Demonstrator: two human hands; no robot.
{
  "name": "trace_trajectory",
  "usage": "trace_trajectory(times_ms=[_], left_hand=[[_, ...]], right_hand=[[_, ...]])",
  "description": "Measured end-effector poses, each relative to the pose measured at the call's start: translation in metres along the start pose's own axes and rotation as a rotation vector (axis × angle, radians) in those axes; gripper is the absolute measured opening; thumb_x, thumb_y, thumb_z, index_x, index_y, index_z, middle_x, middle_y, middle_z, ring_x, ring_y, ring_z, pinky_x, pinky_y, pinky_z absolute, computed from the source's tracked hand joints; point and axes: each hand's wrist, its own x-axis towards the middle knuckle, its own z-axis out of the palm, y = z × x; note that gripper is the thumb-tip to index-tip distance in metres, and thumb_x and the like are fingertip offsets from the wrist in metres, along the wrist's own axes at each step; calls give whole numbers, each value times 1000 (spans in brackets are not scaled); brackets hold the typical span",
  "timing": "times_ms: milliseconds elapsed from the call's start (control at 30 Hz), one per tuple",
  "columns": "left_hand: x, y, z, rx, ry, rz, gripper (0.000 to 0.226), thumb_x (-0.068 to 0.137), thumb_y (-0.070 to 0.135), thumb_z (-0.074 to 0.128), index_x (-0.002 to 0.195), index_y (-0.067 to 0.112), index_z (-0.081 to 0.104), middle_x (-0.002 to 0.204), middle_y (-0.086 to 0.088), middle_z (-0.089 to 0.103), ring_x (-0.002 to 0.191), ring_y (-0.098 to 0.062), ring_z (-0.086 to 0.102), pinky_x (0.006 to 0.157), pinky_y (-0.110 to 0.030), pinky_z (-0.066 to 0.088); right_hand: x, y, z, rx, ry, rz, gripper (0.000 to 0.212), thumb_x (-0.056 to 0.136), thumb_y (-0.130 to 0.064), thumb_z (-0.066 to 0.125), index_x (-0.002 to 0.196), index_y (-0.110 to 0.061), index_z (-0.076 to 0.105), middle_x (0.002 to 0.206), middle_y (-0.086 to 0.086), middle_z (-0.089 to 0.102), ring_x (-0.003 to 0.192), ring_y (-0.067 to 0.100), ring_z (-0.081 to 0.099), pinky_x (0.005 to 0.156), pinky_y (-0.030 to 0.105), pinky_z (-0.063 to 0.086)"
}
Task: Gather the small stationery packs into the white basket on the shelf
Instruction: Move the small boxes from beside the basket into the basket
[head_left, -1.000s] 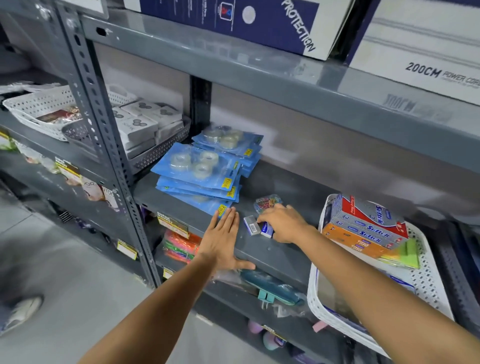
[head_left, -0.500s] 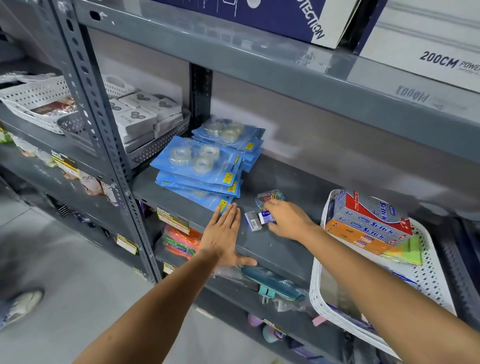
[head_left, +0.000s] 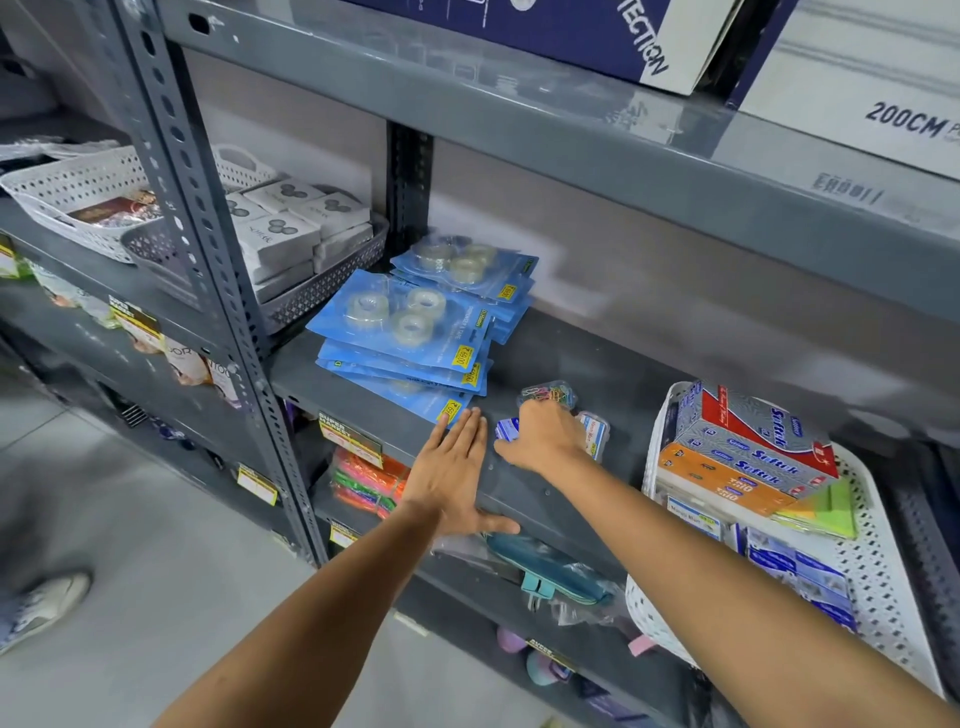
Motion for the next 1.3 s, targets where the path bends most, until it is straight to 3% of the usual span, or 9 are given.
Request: trace_trajectory(times_ms=[267,400,533,700,800,900,1033,1167,1300], left_hand=[[0,-1,0,-2,-8,2,139,55,100,19,149,3,-12,159,-14,-13,147,-25,-16,120,-47,-3],[-1,0,-2,7,-10,-4,140,53,101,16,150,2,-10,160,-13,-11,147,-24,-17,120,-47,-6],[-1,1,-3,4,-12,-24,142,49,101,8,149,2,-8,160,-13,-10,147,-24,-16,120,-47,-9],[-7,10,-4,14,42,-25,138,57,99,21,147,0,-10,158,-18,-12,147,-28,-16,120,-50,-6],[-8,9,-3,26,83,-15,138,58,98,26,148,-5,7,158,-24,0,148,-33,-4,120,-52,0],[-7,19,-1,70,98,75,137,58,96,33,146,-10,21,156,-28,12,147,-36,6,118,-54,1],[4,67,-2,75,97,236,138,56,96,35,147,-7,19,157,-24,14,148,-32,2,118,-56,0],[17,113,-3,54,101,341,137,57,97,32,149,-4,18,159,-20,11,148,-29,0,117,-54,-7],[31,135,2,95,102,372,131,57,89,39,151,1,11,160,-18,5,148,-28,-9,117,-49,-16]], right_hand=[[2,-1,-3,77,-73,69,35,71,-34,75,68,-15,46,78,3,53,74,24,52,61,29,41],[-3,1,-3,136,-90,79,38,66,-33,76,57,-15,43,62,1,47,69,24,55,52,27,38],[-15,6,-7,202,-78,69,43,65,-32,75,53,-16,36,65,3,48,66,24,50,43,25,26],[-36,20,-27,285,-36,94,47,67,-31,74,51,-15,32,55,0,35,65,23,46,41,26,20],[-46,29,-38,329,-32,121,42,67,-32,75,52,-15,39,58,1,43,64,23,48,41,24,25],[-56,42,-49,376,-21,130,29,65,-34,77,67,-10,59,74,6,61,72,26,61,49,25,37],[-80,77,-62,367,54,176,25,64,-35,75,76,-14,67,83,5,69,79,25,64,54,26,40],[-107,120,-70,322,77,234,22,66,-35,75,68,-16,64,68,1,60,70,22,58,47,23,33],[-135,166,-73,201,77,295,26,66,-34,72,71,-9,65,73,5,67,73,26,63,56,28,48]])
